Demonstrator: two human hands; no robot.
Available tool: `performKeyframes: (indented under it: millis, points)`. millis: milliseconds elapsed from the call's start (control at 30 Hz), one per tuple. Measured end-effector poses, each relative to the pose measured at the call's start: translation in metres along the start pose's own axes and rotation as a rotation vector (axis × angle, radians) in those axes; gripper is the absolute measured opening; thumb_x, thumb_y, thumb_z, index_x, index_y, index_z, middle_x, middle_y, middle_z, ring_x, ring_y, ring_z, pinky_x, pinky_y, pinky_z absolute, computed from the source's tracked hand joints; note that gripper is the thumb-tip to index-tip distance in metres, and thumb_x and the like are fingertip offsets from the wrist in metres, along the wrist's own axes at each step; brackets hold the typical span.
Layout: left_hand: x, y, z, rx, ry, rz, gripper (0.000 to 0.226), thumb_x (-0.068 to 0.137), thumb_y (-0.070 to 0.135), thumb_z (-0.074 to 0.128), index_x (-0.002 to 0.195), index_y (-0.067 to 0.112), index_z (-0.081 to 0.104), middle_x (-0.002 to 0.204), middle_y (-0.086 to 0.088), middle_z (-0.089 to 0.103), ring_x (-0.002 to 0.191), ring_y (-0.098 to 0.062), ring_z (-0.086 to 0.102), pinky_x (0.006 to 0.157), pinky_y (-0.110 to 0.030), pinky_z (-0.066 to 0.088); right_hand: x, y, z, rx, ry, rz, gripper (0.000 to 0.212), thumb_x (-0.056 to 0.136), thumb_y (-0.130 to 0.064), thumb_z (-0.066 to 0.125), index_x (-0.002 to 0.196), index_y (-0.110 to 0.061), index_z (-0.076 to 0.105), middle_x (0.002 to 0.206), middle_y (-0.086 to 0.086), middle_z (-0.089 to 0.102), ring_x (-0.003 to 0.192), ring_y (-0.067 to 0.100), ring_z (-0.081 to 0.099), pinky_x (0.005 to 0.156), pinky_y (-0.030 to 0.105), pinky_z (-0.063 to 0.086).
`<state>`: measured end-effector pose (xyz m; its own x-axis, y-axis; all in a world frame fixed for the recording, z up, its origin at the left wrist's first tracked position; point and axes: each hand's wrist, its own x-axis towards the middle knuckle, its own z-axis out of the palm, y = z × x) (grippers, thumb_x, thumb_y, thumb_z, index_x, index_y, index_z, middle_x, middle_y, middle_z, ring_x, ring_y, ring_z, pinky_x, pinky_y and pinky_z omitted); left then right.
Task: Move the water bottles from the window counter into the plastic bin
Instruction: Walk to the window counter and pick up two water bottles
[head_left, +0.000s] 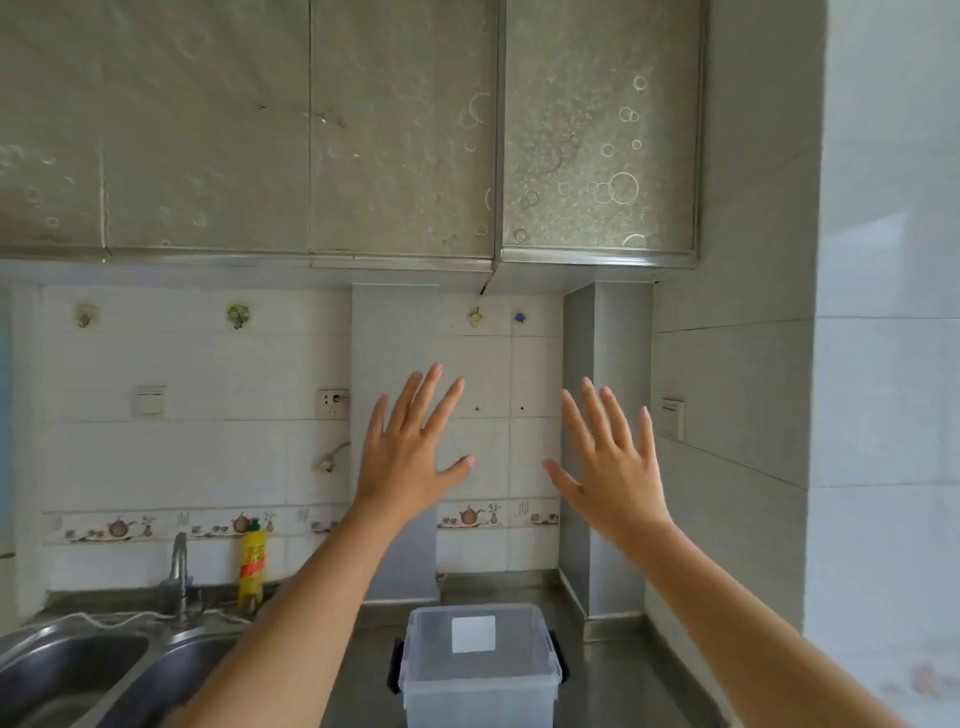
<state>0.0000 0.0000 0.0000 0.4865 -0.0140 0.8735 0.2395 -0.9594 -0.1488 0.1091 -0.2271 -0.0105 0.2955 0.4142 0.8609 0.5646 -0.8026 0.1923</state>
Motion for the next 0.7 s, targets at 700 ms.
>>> performKeyframes:
  millis: [700]
  points:
    - [-0.082,0.555,-0.04,-0.922,-0.372,0.223,0.076,0.076,0.061,0.066,0.144,0.035,0.043,0.14,0.013,0.054,0.124,-0.015,0.053,0.097,-0.04,0.044,-0.379,0.356,-0.254,-0.282,-0.258,0.563,0.067,0.082,-0.052,0.052,0.142,-0.023,0.04,0.142,0.002,0.051,0.128,0.023,0.048,0.106,0.046,0.039]
